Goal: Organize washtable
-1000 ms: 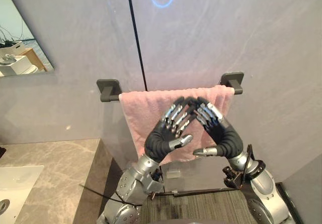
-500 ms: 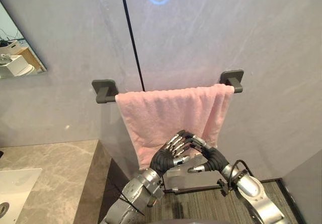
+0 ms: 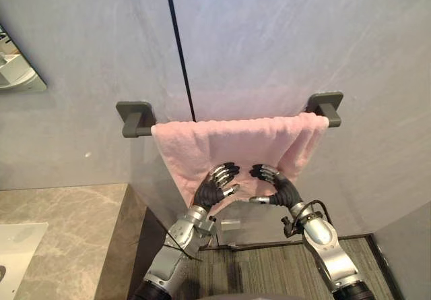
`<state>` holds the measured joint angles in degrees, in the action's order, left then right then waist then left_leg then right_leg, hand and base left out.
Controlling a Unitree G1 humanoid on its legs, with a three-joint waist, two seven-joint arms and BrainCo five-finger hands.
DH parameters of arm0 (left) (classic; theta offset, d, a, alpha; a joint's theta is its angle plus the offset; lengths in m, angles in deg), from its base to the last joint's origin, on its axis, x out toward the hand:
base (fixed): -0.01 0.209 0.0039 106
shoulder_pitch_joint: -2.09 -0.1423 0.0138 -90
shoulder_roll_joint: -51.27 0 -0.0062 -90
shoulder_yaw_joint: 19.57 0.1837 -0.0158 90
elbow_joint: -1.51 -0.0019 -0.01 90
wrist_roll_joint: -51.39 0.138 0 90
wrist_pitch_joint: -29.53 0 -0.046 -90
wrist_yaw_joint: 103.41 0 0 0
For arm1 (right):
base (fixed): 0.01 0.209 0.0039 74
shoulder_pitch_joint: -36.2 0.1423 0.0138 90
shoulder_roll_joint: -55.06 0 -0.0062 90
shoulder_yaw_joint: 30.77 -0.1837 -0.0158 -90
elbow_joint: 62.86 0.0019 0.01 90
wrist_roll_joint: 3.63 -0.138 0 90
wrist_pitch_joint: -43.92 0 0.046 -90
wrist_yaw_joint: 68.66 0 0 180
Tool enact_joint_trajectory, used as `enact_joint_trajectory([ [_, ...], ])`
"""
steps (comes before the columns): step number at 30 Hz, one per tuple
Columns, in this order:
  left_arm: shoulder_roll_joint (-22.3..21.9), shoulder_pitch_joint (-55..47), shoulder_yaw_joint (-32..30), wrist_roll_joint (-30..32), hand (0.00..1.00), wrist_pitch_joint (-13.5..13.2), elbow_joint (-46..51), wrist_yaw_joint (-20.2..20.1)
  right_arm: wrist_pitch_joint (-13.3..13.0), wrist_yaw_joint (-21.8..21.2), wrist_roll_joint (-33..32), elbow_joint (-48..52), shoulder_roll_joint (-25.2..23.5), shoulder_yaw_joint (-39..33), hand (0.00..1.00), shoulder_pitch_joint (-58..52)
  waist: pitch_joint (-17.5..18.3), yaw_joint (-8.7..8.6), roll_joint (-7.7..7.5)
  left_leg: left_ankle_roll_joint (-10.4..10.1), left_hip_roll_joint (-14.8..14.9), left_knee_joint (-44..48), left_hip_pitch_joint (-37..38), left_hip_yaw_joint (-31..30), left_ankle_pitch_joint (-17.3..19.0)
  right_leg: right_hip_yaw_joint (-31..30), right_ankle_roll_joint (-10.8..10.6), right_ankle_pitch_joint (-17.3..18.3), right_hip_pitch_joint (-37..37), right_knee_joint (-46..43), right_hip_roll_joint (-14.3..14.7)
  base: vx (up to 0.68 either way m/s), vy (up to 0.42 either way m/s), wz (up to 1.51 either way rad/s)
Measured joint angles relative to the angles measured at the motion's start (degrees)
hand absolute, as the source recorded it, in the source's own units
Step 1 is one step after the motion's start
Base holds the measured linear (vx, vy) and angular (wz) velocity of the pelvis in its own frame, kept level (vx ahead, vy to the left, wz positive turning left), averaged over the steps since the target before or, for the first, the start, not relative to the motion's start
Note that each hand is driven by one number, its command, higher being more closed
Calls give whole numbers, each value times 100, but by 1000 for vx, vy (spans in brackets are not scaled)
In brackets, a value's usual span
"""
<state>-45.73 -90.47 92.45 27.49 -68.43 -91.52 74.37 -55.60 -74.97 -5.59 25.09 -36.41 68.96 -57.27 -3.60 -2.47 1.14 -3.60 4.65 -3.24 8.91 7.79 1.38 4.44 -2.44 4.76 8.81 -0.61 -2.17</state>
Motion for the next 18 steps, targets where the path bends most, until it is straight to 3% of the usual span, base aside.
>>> enact_joint_trajectory([
  [9,-340,-349,-1102,293,0,-16,2,110,-9,396,-28,22,-606,-1620,0,-317,-37,-16,-59,1,-8,4,36,-24,0,19,-1,0,9,-32,-8,-44,-13,0],
  [18,-653,-662,-1946,431,0,-147,15,235,-25,619,-207,89,-993,-2382,0,-650,-41,-11,-65,0,-8,-1,45,-35,1,22,-2,0,2,-23,-7,-17,-6,0],
])
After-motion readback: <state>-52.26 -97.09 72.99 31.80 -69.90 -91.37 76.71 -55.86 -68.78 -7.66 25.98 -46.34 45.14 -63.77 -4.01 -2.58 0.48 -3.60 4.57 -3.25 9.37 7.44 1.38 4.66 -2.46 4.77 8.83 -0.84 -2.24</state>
